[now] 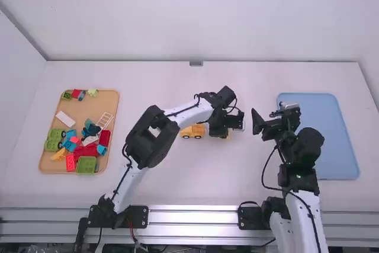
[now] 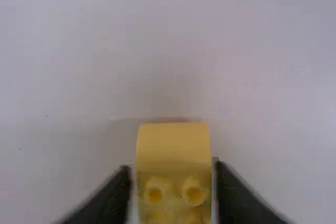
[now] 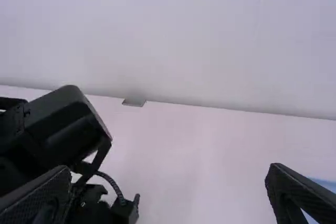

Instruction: Assemble lego blocks to make yellow taxi

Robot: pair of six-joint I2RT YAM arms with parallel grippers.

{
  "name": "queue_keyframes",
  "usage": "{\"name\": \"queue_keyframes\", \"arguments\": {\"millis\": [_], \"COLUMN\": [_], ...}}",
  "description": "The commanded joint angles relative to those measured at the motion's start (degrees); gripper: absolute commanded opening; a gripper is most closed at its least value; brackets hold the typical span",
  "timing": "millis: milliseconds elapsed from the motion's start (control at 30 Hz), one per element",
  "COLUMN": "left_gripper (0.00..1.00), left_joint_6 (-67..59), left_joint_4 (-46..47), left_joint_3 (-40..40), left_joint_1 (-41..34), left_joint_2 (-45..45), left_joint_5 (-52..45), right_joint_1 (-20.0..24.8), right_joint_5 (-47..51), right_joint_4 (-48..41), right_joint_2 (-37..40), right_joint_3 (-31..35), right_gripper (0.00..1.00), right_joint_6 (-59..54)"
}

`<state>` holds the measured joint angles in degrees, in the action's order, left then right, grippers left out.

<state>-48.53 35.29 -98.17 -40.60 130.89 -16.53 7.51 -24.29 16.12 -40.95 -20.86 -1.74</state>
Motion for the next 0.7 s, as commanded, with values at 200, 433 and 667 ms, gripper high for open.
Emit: {"name": "queue_keyframes", "arguments": {"millis": [200, 433, 667], "left_gripper": [0.99, 0.99, 0.99], "left_joint_6": [3.37, 1.2, -22.49], "left_joint_4": [4.37, 10.51, 25.44], "left_joint_3": [-2.43, -3.72, -3.69], "left_joint_1": [2.08, 10.71, 24.52], "left_joint_2": [-2.34, -11.06, -15.72], "left_joint_5": [4.15, -8.0, -32.02], "right_joint_1": [-0.57, -5.84, -12.55], "right_joint_5": [-4.94, -7.5, -13.68], "right_joint_4": [-1.29, -13.99, -27.41], "right_joint_2": [-6.45, -17.51, -33.07], "right_joint_3": [-4.13, -16.59, -27.12], "right_gripper": [0.98, 0.99, 0.99], "right_joint_6": [-3.15, -17.38, -39.28]}}
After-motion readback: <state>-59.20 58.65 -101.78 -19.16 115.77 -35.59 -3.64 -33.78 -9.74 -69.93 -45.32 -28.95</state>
